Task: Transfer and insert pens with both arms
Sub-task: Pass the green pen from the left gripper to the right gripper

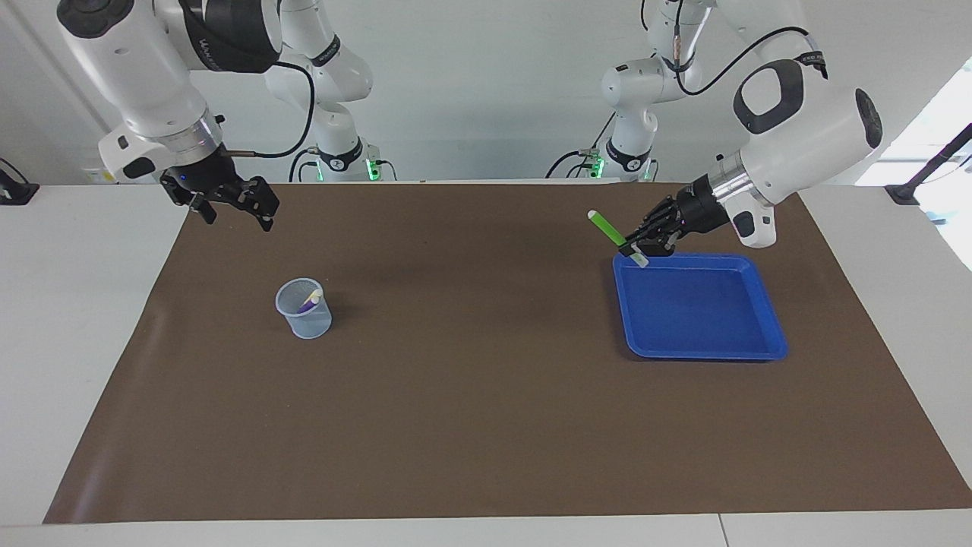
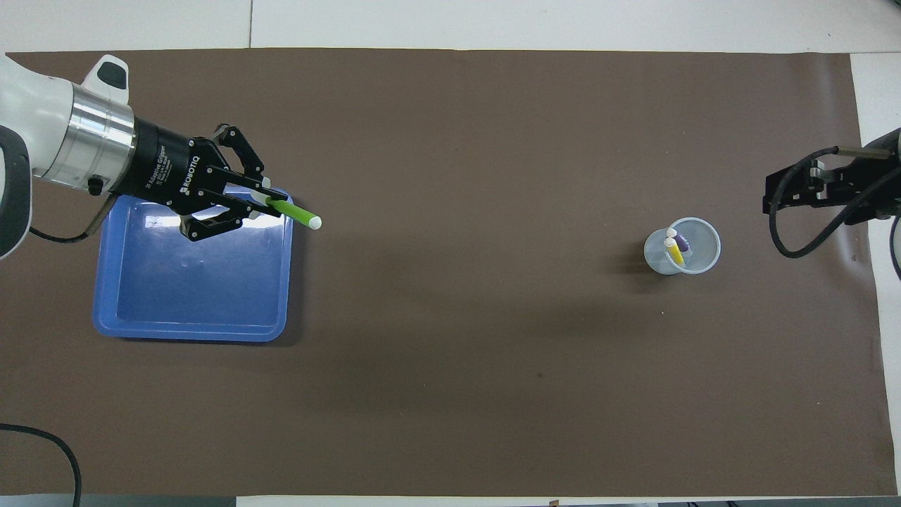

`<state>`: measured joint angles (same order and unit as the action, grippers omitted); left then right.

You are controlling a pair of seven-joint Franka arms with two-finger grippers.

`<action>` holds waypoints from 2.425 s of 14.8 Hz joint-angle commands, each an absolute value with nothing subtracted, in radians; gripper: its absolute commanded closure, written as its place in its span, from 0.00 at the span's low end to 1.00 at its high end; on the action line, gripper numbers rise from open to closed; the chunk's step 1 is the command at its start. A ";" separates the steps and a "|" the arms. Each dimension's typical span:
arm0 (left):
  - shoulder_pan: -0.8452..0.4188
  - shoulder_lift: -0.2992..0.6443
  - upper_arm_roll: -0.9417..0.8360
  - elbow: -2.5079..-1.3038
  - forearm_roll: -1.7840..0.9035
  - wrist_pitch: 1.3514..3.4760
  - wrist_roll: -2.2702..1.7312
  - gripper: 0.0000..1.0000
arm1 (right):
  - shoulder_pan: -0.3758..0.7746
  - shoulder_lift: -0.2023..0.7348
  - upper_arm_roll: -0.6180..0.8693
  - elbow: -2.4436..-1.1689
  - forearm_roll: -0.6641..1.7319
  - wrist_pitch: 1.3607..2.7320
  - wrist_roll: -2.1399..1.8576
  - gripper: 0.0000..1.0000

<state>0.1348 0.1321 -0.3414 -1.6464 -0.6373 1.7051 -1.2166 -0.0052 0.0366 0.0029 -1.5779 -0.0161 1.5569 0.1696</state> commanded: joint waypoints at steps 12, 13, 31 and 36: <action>-0.133 -0.184 -0.333 -2.137 -1.129 2.142 -1.402 1.00 | 0.156 -0.014 0.049 -1.580 0.377 1.679 0.195 0.00; -0.150 -0.196 -0.333 -2.155 -1.156 2.184 -1.404 1.00 | 0.175 -0.012 0.049 -1.585 0.420 1.706 0.215 0.00; -0.213 -0.219 -0.333 -2.215 -1.287 2.364 -1.460 1.00 | 0.434 -0.064 0.049 -1.830 0.502 2.085 0.282 0.00; -0.219 -0.219 -0.333 -2.215 -1.289 2.379 -1.462 1.00 | 0.434 -0.066 0.049 -1.829 0.502 2.079 0.282 0.38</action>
